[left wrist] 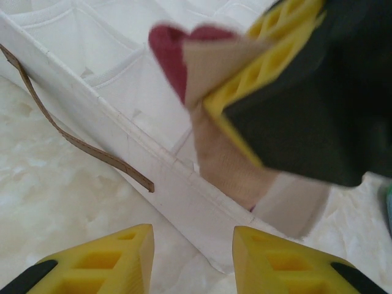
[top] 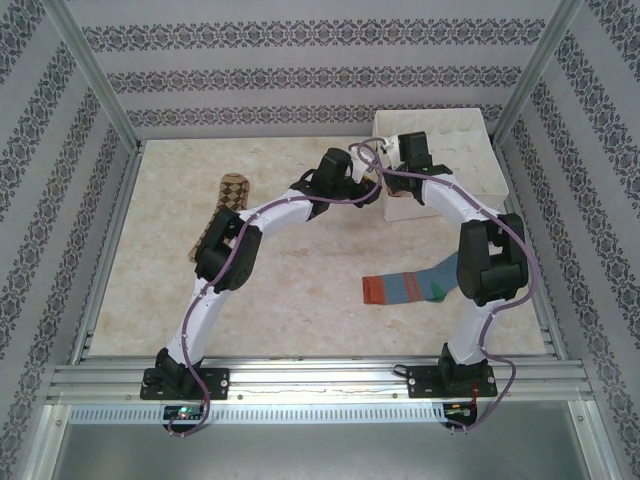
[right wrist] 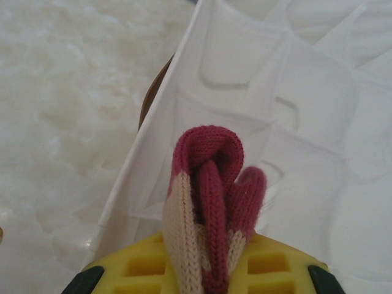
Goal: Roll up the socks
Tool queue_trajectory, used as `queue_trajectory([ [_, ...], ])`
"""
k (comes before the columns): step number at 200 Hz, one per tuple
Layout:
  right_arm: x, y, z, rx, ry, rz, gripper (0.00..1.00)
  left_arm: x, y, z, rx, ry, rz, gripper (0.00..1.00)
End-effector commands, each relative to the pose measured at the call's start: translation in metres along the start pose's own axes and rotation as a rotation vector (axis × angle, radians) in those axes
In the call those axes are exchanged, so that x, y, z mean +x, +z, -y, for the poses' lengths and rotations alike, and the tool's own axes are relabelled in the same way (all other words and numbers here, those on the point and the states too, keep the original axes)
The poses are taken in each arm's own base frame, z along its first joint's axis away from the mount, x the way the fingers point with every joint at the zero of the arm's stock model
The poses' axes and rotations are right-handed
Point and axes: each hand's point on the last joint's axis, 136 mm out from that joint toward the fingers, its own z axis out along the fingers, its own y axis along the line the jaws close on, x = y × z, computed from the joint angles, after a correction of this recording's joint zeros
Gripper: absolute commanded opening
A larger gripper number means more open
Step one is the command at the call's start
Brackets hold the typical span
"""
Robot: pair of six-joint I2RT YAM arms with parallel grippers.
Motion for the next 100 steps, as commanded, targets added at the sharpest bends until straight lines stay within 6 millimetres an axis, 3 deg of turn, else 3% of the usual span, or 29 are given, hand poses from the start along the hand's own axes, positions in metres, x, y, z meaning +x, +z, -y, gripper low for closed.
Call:
queue_trajectory([
  [1, 0.006, 0.011, -0.016, -0.038, -0.053, -0.011, 0.05, -0.003, 0.001, 0.000, -0.013, -0.041, 0.016, 0.38],
  [67, 0.033, 0.024, -0.020, 0.009, -0.153, -0.083, 0.10, 0.007, -0.003, -0.002, -0.028, -0.059, 0.003, 0.38],
  [100, 0.039, 0.023, -0.034, -0.020, -0.139, -0.096, 0.24, 0.009, -0.004, -0.003, -0.029, -0.071, 0.007, 0.38],
])
